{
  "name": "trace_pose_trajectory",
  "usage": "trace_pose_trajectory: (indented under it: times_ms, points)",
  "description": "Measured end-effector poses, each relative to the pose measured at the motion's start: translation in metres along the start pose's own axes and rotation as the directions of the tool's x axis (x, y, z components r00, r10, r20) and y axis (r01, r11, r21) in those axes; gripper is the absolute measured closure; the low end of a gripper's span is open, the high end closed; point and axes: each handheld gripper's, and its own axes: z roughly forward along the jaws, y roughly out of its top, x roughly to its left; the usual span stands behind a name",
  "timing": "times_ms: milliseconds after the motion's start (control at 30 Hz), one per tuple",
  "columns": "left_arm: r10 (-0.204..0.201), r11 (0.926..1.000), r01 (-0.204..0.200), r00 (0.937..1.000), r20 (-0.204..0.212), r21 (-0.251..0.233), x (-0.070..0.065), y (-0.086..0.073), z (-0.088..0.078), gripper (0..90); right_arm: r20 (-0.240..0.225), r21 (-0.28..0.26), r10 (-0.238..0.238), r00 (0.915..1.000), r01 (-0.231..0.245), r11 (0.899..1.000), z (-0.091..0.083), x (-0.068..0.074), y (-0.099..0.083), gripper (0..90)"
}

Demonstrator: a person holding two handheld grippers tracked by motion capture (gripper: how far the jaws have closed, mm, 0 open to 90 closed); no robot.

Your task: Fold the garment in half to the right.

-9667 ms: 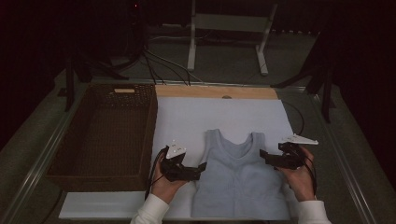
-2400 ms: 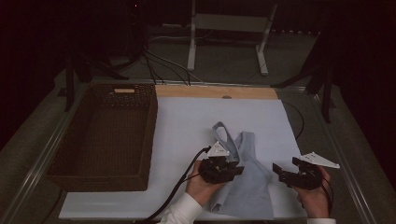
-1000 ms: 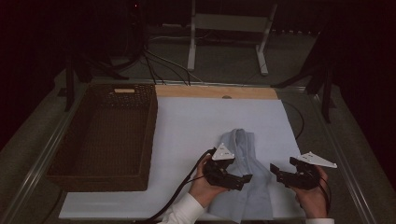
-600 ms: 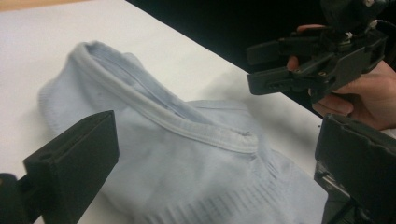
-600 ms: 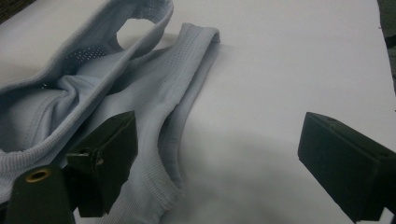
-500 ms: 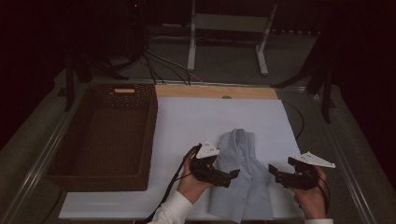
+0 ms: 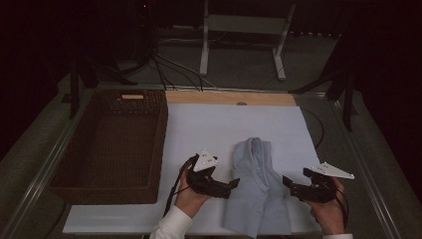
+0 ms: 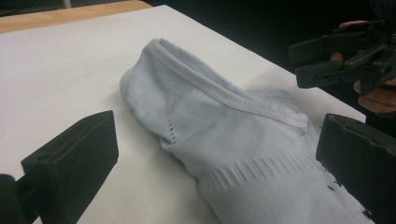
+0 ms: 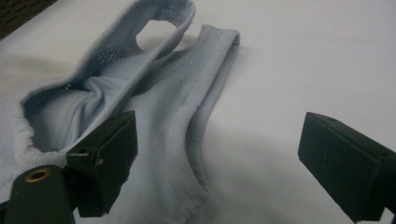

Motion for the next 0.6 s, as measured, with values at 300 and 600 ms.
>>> trace_pose_trajectory:
  times_ms: [300, 600]
  points:
    - [0.005, 1.0, -0.005, 0.9998, -0.019, 0.006, 0.006, -0.001, -0.008, 0.0, -0.035, 0.007, -0.005, 0.9994, 0.005, 1.0, 0.002, 0.01, 0.0, 13.5]
    - [-0.007, 1.0, 0.007, 0.9992, -0.04, -0.004, 0.01, -0.003, -0.019, 0.0, -0.088, 0.018, -0.009, 0.9961, 0.011, 1.0, 0.005, 0.021, 0.0, 14.2]
